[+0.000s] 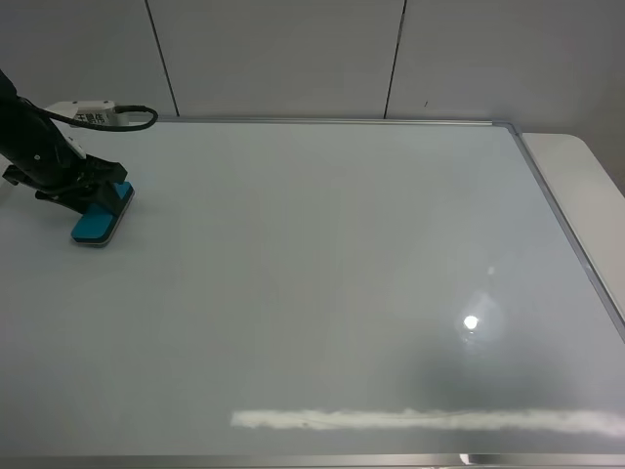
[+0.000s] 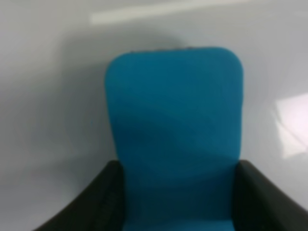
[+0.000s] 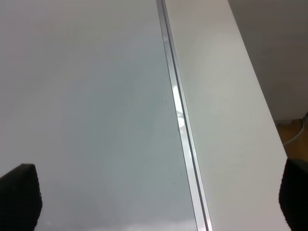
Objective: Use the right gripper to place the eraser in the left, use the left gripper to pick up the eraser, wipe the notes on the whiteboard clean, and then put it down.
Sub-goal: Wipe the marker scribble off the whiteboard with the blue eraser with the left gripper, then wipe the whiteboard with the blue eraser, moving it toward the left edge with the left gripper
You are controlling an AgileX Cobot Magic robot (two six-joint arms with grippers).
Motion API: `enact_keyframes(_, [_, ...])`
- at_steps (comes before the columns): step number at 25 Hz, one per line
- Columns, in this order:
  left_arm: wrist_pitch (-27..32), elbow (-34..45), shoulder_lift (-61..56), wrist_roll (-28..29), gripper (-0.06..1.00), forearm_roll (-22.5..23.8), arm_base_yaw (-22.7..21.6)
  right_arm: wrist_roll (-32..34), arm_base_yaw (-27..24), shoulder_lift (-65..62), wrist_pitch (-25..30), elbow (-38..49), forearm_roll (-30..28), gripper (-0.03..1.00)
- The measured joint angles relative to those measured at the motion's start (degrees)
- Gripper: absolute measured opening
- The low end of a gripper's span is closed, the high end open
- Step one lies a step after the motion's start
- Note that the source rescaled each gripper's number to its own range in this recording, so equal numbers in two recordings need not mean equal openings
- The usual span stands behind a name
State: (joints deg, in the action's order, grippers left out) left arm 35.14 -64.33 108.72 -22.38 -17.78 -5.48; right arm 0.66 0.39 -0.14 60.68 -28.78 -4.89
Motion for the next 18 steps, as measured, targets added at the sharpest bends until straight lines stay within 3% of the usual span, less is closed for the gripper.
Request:
enact_keyframes(5, [-1.28,9.31,-6.52,2.24,0.00,0.73,0.07,0.00,0.00,0.00,0.00,0.00,0.00,0.99])
enact_keyframes(10, [-8.91,18.83,-8.72,2.71,0.00,0.89,0.02,0.00,0.00,0.00,0.00,0.00,0.00,0.99])
enact_keyframes(18, [-10.33,20.27,-9.08,3.56,0.00,0.60,0.02,0.00,0.00,0.00,0.00,0.00,0.00,0.99])
